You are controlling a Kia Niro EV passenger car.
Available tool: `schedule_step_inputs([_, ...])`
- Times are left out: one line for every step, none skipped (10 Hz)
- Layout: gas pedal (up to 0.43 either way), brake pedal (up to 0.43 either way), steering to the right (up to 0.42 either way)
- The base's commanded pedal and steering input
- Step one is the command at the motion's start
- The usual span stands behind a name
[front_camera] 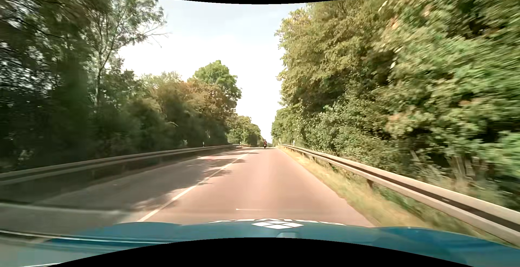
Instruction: Follow the waypoints while adhering to traffic rules and regulations
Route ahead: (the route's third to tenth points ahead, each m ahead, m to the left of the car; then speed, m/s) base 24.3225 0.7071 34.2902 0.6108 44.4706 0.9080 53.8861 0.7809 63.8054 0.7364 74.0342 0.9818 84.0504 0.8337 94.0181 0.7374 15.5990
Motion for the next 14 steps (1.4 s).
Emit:
schedule_step_inputs([0.079,0.0,-0.003])
schedule_step_inputs([0.079,0.0,-0.003])
schedule_step_inputs([0.079,0.0,-0.003])
schedule_step_inputs([0.079,0.0,-0.003])
schedule_step_inputs([0.079,0.0,-0.003])
schedule_step_inputs([0.079,0.0,-0.003])
schedule_step_inputs([0.079,0.0,-0.002])
schedule_step_inputs([0.079,0.0,-0.002])
schedule_step_inputs([0.079,0.0,-0.002])
schedule_step_inputs([0.079,0.0,-0.001])
schedule_step_inputs([0.079,0.0,0.001])
schedule_step_inputs([0.079,0.0,0.002])
schedule_step_inputs([0.079,0.0,0.002])
schedule_step_inputs([0.059,0.0,0.001])
